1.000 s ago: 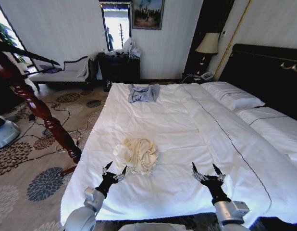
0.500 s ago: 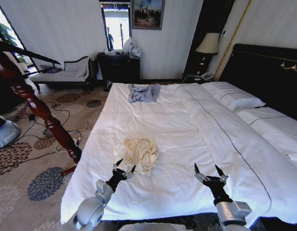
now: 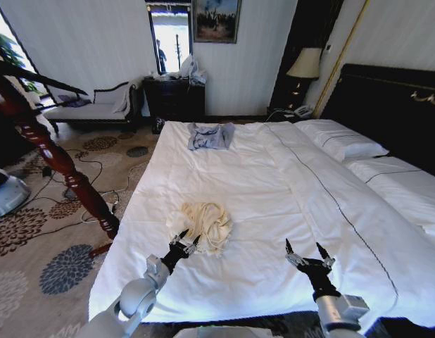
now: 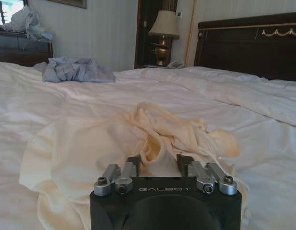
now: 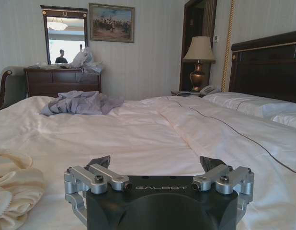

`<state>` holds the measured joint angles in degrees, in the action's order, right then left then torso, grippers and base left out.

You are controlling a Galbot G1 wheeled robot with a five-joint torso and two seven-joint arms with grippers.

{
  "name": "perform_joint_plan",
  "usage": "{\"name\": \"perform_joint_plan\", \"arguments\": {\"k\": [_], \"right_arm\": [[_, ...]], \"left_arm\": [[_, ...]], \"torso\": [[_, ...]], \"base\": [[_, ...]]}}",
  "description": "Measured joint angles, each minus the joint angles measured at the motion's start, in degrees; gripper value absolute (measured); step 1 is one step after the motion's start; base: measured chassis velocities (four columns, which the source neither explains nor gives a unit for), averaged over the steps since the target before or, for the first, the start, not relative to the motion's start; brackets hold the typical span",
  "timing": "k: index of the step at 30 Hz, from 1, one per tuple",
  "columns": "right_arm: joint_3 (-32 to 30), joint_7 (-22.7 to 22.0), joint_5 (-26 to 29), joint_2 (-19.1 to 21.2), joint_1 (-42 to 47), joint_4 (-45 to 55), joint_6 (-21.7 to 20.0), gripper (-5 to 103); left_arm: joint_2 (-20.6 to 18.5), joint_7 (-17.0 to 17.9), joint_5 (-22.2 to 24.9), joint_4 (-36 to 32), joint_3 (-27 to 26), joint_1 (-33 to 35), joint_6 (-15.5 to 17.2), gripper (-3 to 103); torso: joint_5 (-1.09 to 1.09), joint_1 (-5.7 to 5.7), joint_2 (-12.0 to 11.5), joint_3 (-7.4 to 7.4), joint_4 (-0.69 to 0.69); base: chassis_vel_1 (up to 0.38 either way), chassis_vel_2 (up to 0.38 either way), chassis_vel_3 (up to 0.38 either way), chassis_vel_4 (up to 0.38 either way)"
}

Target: Pick up the clothes from the bed and hang them on the clothes hanger.

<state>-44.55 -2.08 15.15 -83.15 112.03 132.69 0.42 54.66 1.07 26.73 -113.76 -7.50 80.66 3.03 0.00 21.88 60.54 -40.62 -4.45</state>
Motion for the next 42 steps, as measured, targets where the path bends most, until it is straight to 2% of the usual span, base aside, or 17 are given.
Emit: {"name": "perform_joint_plan", "arguments": {"k": [1, 2, 3, 5, 8, 11, 13, 22, 25, 28, 30, 34, 42], "right_arm": [[-0.07, -0.04, 0.05, 0.07, 0.00, 0.05, -0.03, 100], [-0.15, -0.09, 0.12, 0.15, 0.00, 0.08, -0.05, 100], [-0.15, -0.09, 0.12, 0.15, 0.00, 0.08, -0.05, 100], [-0.26, -0.18, 0.26, 0.22, 0.00, 0.18, -0.06, 100], [-0.34, -0.24, 0.41, 0.23, 0.02, 0.26, -0.06, 100], [-0.40, -0.40, 0.50, 0.22, 0.01, 0.26, -0.06, 100], [-0.41, -0.48, 0.57, 0.23, -0.01, 0.26, -0.06, 100], [0.21, -0.83, 1.30, 0.55, -0.49, -0.15, -0.20, 100], [0.97, -0.92, 1.80, 0.76, -0.84, -0.22, -0.37, 100], [1.23, -0.97, 2.03, 0.90, -0.95, -0.11, -0.53, 100], [1.65, -0.99, 2.61, 1.24, -1.00, 0.60, -0.96, 100], [2.04, -1.16, 4.15, 1.76, -0.96, 1.46, -1.80, 100], [2.23, -1.80, 9.66, 3.39, -0.73, 2.93, -3.86, 100]], "left_arm": [[0.05, -0.01, -0.03, 0.17, 0.10, -0.14, 0.00, 41], [0.17, -0.01, -0.07, 0.34, 0.24, -0.50, 0.00, 35], [0.17, -0.01, -0.07, 0.34, 0.24, -0.50, 0.00, 35], [0.40, 0.00, -0.08, 0.60, 0.41, -1.27, 0.00, 24], [0.55, 0.02, 0.01, 0.69, 0.46, -1.93, 0.05, 19], [0.47, 0.03, 0.15, 0.70, 0.01, -1.75, 0.07, 3], [0.32, 0.04, 0.39, 0.53, -0.41, -1.34, 0.09, 1], [-1.26, 0.45, 2.10, -2.82, -3.93, -0.26, 0.83, 1], [-3.36, 1.01, 5.91, -6.13, -8.51, -1.47, 2.55, 1], [-4.78, 1.01, 7.75, -6.86, -10.78, -2.08, 3.00, 1], [-7.56, 1.12, 11.37, -7.95, -14.81, -2.70, 3.70, 1], [-10.35, 1.15, 14.34, -9.71, -18.80, -0.90, 4.19, 1], [-10.38, 1.04, 14.73, -10.20, -24.91, 4.17, 3.93, 1]], "torso": [[0.00, 0.00, 0.00, 0.00, 0.00], [0.00, 0.00, 0.00, 0.00, 0.01], [0.00, 0.00, 0.00, 0.00, 0.01], [0.00, 0.00, 0.00, 0.00, -0.01], [0.00, 0.00, 0.00, 0.00, -0.01], [0.00, 0.00, 0.00, 0.00, -0.01], [0.00, 0.00, 0.00, 0.00, 0.00], [-0.01, 0.00, 0.00, 0.00, 0.00], [-0.01, 0.00, 0.00, 0.00, -0.01], [0.00, 0.00, 0.00, 0.00, 0.00], [-0.01, 0.00, 0.00, 0.00, -0.01], [0.00, 0.00, 0.00, 0.00, -0.01], [-0.01, 0.00, 0.00, 0.00, 0.00]], "base": [[0.000, 0.000, 0.000, 0.000], [0.000, 0.000, 0.000, 0.000], [0.000, 0.000, 0.000, 0.000], [0.000, 0.000, 0.000, 0.000], [0.000, 0.000, 0.000, 0.000], [0.000, 0.000, 0.000, 0.000], [0.000, 0.000, 0.000, 0.000], [0.000, 0.000, 0.000, 0.000], [0.000, 0.000, 0.000, 0.000], [0.000, 0.000, 0.000, 0.000], [0.000, 0.000, 0.000, 0.000], [0.000, 0.000, 0.000, 0.000], [0.000, 0.000, 0.000, 0.000]]}}
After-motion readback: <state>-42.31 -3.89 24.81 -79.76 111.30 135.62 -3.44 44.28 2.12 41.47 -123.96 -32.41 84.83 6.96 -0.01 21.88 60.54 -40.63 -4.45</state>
